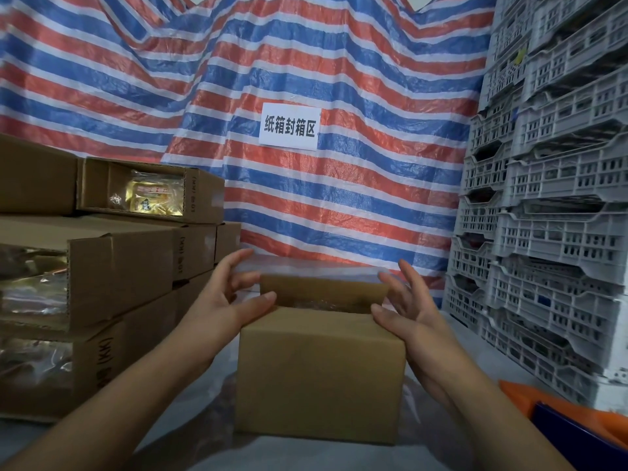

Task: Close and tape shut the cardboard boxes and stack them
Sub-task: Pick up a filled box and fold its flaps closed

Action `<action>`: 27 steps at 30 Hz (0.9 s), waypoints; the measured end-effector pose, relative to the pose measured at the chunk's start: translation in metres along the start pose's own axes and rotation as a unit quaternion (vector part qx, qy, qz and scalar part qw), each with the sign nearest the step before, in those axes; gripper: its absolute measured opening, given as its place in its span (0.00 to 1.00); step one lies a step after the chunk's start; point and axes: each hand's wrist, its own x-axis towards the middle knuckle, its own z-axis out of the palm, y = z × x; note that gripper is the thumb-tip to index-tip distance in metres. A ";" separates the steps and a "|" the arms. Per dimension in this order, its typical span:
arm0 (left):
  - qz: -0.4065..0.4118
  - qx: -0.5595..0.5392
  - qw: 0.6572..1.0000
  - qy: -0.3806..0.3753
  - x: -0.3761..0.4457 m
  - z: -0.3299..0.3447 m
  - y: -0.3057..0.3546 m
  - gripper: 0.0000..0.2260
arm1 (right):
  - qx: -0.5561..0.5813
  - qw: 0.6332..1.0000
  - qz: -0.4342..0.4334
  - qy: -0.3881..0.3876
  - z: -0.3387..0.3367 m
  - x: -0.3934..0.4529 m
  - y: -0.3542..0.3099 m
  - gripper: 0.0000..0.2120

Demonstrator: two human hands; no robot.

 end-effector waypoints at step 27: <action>0.100 0.535 0.809 -0.223 -0.006 0.077 0.062 0.36 | -0.150 0.987 -0.015 0.053 0.004 -0.008 -0.008 0.10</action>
